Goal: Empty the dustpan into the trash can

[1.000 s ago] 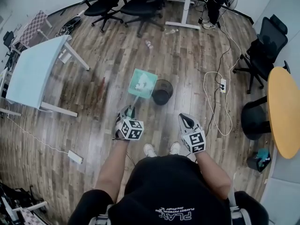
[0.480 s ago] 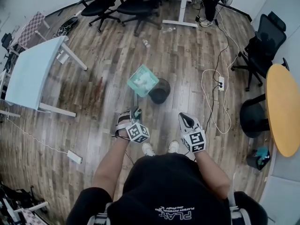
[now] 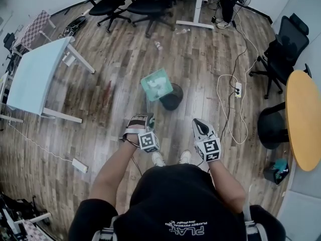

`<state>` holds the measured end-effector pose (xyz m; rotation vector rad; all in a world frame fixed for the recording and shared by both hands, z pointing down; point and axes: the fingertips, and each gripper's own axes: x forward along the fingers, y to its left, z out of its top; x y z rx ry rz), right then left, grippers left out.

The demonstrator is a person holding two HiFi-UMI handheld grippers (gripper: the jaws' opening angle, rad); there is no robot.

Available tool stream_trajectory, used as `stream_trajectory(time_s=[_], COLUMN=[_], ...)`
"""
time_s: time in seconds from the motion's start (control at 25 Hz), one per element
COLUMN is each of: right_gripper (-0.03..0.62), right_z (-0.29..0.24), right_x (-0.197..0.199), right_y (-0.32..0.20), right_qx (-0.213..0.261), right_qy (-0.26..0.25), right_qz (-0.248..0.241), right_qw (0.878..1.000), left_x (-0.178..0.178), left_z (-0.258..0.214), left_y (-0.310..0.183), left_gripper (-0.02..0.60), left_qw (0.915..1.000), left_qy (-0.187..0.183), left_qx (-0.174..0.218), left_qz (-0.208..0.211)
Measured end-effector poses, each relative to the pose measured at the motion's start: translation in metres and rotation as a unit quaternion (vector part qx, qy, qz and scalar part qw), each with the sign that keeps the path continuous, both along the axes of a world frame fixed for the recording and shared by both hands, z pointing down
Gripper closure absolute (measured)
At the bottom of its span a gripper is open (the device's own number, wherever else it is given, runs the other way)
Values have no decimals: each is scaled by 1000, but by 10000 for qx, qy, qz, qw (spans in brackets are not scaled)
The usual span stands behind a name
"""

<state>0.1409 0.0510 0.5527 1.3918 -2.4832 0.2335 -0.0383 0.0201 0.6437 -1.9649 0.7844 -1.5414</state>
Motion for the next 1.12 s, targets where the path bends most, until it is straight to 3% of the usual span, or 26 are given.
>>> stream_trajectory(time_s=[0.2,0.4,0.56,0.8,1.0,1.12], right_gripper=[569,569,569,569,569,569], right_z=[2,1,0,-11,-13,-14], right_x=[5,6,8,12,14,17], right_y=[-3,-7,-7,-10,-10,-10], right_qx=[3,20,47,180,203,208], right_qy=[-43,-58,-89,-101,-111,-119], right_qz=[60,69,94,91,83,87], right_qw=[10000,10000,9999,9997,9997,9997], left_x=[13,27,31,43,53,58], left_z=[10,12,22,44,56,59], left_y=[-1,3,15,38,55,56], left_gripper=[482,482,483,483,483,483], left_qw=[9969,9925,9771,9614,9390,9341], left_qy=[-556,-806,-1556,-1942,-2419,-2506], left_qx=[72,-38,-39,-246,-358,-351], left_qz=[549,922,1448,1933,2417,2517])
